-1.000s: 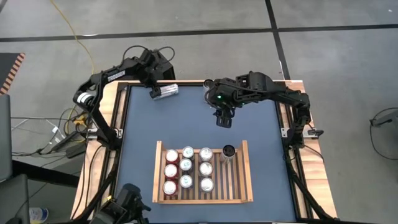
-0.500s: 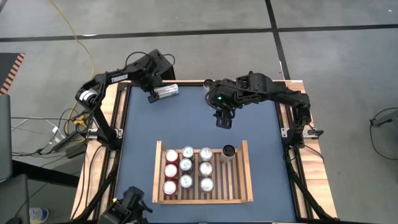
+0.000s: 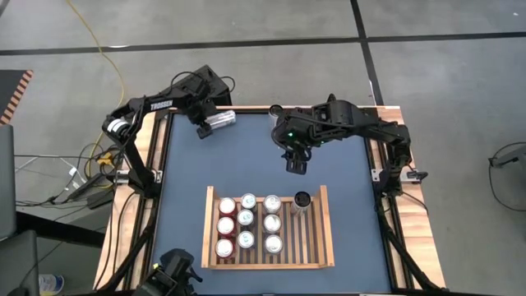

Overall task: Place canned beverage on shelf
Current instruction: Put the white-pink soda can on the shelf aligned with the other white-pink soda can

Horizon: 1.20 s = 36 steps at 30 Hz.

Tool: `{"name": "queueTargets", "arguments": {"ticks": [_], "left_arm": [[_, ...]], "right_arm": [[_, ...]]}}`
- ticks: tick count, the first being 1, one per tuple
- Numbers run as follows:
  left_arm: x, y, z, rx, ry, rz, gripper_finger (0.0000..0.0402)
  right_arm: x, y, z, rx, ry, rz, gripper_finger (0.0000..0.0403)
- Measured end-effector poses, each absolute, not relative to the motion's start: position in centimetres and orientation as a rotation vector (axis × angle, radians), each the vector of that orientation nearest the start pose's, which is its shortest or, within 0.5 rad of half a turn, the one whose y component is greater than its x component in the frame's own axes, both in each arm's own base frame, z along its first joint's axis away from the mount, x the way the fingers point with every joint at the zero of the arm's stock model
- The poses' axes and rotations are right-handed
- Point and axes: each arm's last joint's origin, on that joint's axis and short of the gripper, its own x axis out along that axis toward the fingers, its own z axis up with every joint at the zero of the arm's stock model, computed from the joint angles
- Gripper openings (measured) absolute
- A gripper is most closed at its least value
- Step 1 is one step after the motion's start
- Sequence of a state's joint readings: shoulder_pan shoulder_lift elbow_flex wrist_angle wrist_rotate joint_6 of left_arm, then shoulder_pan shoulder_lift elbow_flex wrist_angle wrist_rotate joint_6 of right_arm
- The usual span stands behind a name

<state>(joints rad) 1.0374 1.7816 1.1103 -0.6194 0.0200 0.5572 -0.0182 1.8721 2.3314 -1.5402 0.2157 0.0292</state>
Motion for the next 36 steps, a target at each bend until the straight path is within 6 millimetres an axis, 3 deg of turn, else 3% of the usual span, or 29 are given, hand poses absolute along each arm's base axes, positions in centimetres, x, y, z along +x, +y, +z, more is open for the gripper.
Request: {"name": "queueTargets", "arguments": {"ticks": [10,17,24,31,36], "left_arm": [[17.1,26.1,18.9,-0.16,1.478,0.611,0.0244],[18.5,23.0,20.8,0.013,1.615,0.63,0.0244],[20.8,19.2,23.1,0.368,1.707,0.658,0.0244],[23.2,15.0,24.6,0.859,1.822,0.711,0.0244],[24.8,11.8,24.9,1.159,1.873,0.608,0.0244]], "right_arm": [[33.7,0.1,43.3,-0.103,1.073,-0.191,0.026],[33.6,0.9,43.3,-0.117,1.071,-0.171,0.026],[33.5,1.2,43.3,-0.126,1.087,-0.162,0.026],[33.4,1.1,43.2,-0.138,1.098,-0.181,0.026],[33.4,1.1,43.2,-0.138,1.098,-0.18,0.026]]}}
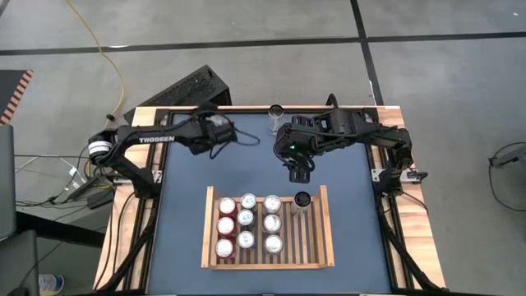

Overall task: Place canned beverage on shelf
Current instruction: Put the white-pink soda can on the shelf aligned with the other white-pink soda can

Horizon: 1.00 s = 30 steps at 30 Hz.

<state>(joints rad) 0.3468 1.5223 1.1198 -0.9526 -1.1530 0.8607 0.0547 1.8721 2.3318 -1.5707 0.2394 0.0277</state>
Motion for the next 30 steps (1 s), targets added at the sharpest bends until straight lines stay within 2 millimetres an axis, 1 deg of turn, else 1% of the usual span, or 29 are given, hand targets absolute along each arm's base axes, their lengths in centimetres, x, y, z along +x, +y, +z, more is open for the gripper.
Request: {"name": "queueTargets", "arguments": {"ticks": [4,9,12,14,17,23,26,30], "left_arm": [[25.7,9.7,25.1,1.384,1.912,0.515,0.0244],[26.5,7.8,25.4,1.609,1.963,0.401,0.0244],[26.6,7.0,25.1,1.661,1.961,0.341,0.0244],[26.6,6.5,24.4,1.672,1.942,0.318,0.0244],[26.3,5.9,22.8,1.734,1.952,0.244,0.0244],[24.6,4.5,19.4,1.84,1.998,0.098,0.0244],[23.9,3.9,18.4,1.882,2.014,0.054,0.0244],[23.5,3.6,17.9,1.902,2.011,0.028,0.0244]], "right_arm": [[33.4,1.1,43.2,-0.138,1.098,-0.18,0.026],[33.4,1.1,43.2,-0.139,1.098,-0.18,0.026],[33.4,1.1,43.2,-0.139,1.098,-0.18,0.026],[33.4,1.1,43.2,-0.139,1.098,-0.18,0.026],[33.4,1.1,43.2,-0.139,1.098,-0.18,0.026],[33.4,1.3,43.2,-0.139,1.098,-0.177,0.026],[33.4,1.3,43.2,-0.138,1.097,-0.177,0.026],[33.4,1.3,43.2,-0.135,1.096,-0.179,0.026]]}}
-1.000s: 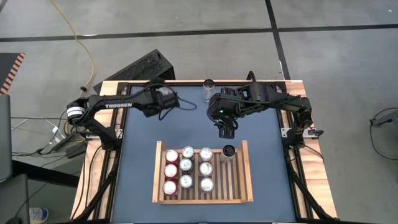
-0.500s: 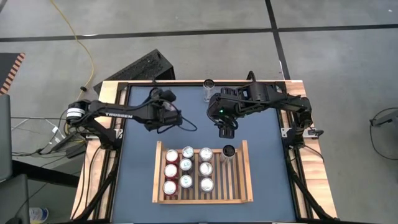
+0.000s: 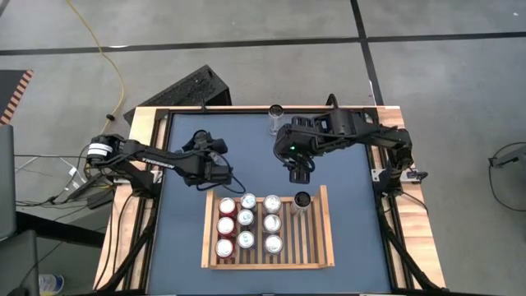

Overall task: Place canned beverage on shelf
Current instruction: Put the white-pink soda can on the shelf aligned with the other white-pink soda can

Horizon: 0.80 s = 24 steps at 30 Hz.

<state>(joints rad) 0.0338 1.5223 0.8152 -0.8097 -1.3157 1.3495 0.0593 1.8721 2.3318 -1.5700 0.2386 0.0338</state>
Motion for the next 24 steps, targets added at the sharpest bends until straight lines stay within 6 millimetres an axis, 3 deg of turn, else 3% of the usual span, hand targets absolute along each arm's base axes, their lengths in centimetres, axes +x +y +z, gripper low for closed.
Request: {"name": "queueTargets", "arguments": {"ticks": [6,14,24], "left_arm": [[23.6,3.6,17.9,1.899,2.002,0.023,0.0247],[24.7,3.6,17.9,1.87,1.911,0.034,0.0333],[27.0,3.6,19.0,1.807,1.743,0.225,0.0341]], "right_arm": [[33.4,1.3,43.2,-0.133,1.091,-0.179,0.026],[33.4,1.3,43.2,-0.132,1.089,-0.179,0.026],[33.4,1.3,43.2,-0.137,1.091,-0.176,0.026]]}}
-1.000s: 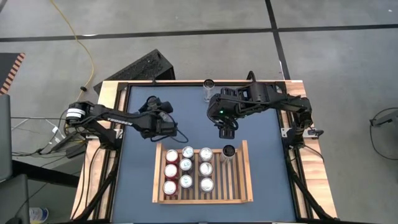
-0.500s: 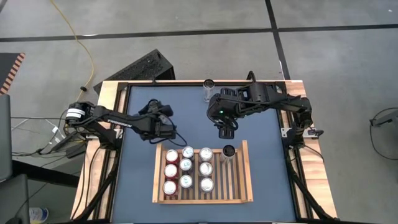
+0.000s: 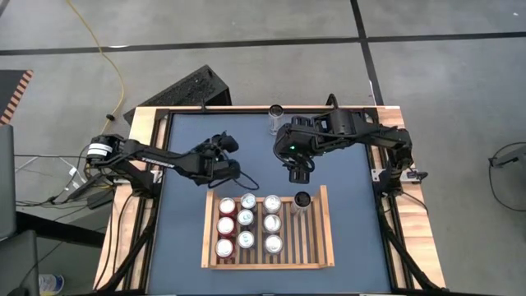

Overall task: Place canned beverage on shelf
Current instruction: Put the white-pink soda can on the shelf aligned with the other white-pink soda can

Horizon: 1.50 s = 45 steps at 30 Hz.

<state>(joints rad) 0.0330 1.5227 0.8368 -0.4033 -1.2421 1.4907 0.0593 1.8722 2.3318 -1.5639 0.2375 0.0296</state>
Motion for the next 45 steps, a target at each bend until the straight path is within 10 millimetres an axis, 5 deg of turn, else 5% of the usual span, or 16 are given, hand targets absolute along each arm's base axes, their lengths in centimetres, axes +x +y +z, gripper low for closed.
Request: {"name": "queueTargets", "arguments": {"ticks": [8,15,22,28,34,45], "left_arm": [[28.8,3.2,21.7,1.644,1.555,0.354,0.0342],[28.6,3.3,21.4,1.532,1.505,0.276,0.0342],[28.7,4.1,24.1,0.948,1.341,0.025,0.034],[30.6,6.5,28.3,0.722,1.138,-0.005,0.0337],[32.3,9.4,25.7,0.431,1.194,0.033,0.0337],[34.6,12.4,20.1,0.351,1.287,0.111,0.0336]], "right_arm": [[33.4,1.3,43.2,-0.14,1.092,-0.173,0.026],[33.4,1.3,43.2,-0.139,1.097,-0.171,0.026],[33.4,1.3,43.2,-0.132,1.097,-0.175,0.026],[33.4,1.3,43.2,-0.136,1.098,-0.173,0.026],[33.4,1.4,43.2,-0.135,1.098,-0.172,0.026],[33.4,1.5,43.2,-0.14,1.098,-0.167,0.026]]}}
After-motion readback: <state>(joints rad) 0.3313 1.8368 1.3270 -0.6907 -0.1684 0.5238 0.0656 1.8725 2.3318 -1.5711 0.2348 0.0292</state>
